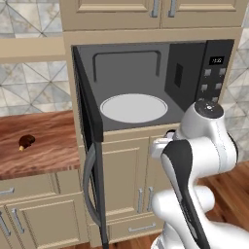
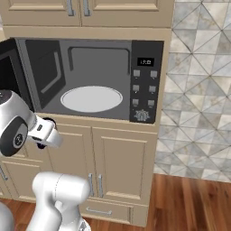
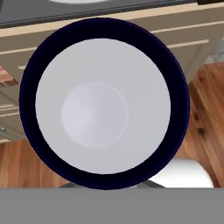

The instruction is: Pick the mug from the counter and place it inside the microwave. Then close the microwave.

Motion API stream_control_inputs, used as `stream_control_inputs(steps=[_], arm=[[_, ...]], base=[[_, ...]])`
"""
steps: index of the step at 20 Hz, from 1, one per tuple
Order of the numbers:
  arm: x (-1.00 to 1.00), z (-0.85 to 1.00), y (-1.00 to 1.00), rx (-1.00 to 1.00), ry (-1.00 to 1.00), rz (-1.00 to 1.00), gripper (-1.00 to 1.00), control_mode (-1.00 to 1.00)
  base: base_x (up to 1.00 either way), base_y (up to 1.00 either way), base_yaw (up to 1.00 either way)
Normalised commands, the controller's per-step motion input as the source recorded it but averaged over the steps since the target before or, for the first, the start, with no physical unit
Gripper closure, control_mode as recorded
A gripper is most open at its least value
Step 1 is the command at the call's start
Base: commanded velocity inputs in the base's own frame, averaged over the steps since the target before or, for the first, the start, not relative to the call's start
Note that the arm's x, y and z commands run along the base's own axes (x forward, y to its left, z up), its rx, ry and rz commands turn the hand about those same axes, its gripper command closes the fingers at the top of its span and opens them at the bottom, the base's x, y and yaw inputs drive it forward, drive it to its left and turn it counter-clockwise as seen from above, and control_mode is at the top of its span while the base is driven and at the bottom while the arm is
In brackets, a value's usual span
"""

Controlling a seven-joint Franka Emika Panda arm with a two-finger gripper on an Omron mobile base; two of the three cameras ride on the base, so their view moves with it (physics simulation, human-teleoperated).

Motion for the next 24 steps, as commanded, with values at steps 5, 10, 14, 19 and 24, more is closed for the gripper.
stream_control_inputs(steps=[5,10,14,19,24], arm=[[0.10,0.21,0.00,-0.03,0.00,0.04,1.00,-1.00],[0.34,0.46,0.00,-0.06,0.00,0.00,1.00,-1.00],[0.23,0.31,-0.07,0.00,-0.01,0.00,1.00,-1.00],[0.57,0.18,-0.07,0.00,-0.01,0.00,1.00,-1.00],[0.63,0.04,-0.06,0.00,-0.06,0.00,1.00,-1.00]], base=[[0.00,0.00,0.00],[0.00,0.00,0.00],[0.00,0.00,0.00],[0.00,0.00,0.00],[0.00,0.00,0.00]])
